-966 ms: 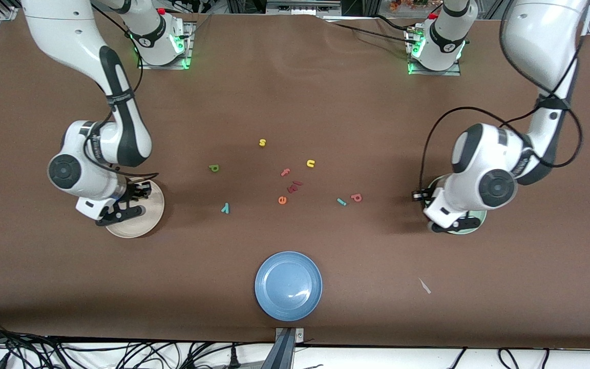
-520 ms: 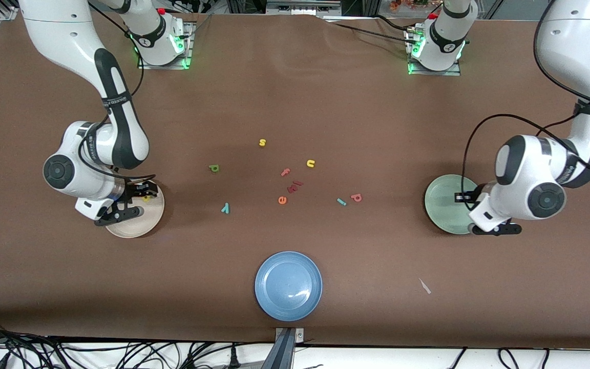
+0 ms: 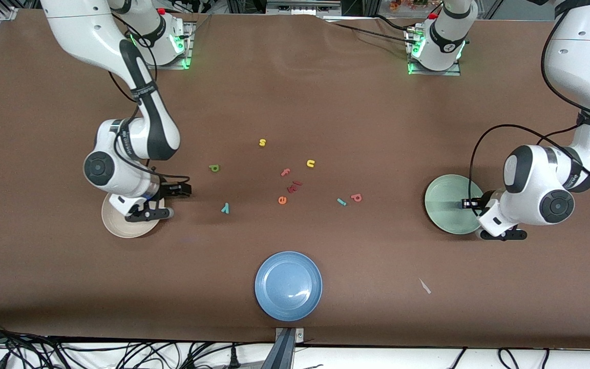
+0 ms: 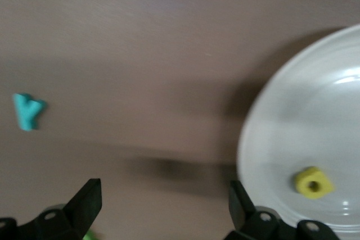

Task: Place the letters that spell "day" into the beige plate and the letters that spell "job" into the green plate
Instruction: 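Place the yellow letter on the white plate while the left gripper places the blue o, then grasp the cyan y with the right gripper while the left gripper reaches the pink p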

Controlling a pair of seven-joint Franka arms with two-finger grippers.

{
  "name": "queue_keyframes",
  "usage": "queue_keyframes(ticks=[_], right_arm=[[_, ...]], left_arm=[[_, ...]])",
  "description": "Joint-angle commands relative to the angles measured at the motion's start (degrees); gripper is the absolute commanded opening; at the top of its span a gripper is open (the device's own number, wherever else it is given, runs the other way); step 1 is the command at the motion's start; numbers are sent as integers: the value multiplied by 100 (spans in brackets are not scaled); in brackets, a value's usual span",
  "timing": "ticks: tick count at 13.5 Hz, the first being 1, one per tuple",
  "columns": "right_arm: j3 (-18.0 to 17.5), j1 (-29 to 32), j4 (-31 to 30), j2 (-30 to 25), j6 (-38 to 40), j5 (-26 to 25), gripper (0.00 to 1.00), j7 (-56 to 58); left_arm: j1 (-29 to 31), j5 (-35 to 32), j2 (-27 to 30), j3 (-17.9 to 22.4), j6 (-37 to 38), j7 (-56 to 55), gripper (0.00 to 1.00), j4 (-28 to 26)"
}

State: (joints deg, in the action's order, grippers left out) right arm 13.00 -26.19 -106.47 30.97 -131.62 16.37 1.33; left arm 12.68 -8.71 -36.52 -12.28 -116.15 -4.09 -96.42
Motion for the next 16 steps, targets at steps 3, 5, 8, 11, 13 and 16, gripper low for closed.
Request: queue_keyframes(ticks=[3, 5, 8, 11, 13, 16], right_arm=[[-17, -579, 661, 382, -48, 77, 100, -1360], [-25, -703, 882, 619, -126, 86, 100, -1661], [-25, -738, 1110, 918, -346, 95, 100, -2047], [-25, -870, 1295, 1130, -364, 59, 99, -2478], [-25, -888, 1331, 1183, -364, 68, 99, -2619], [-34, -923, 1331, 1262, -530, 94, 95, -2664]], left_arm=[[-178, -25, 136, -283, 58, -355, 100, 246], [-187, -25, 154, -546, 58, -548, 100, 299], [-248, -34, 163, -1143, 40, -1187, 100, 334], [-774, -42, 84, -1339, -126, -1926, 100, 308], [-1178, -51, 14, -1338, -476, -2348, 100, 221], [-1496, -104, -154, -1330, -1065, -2868, 100, 2]])
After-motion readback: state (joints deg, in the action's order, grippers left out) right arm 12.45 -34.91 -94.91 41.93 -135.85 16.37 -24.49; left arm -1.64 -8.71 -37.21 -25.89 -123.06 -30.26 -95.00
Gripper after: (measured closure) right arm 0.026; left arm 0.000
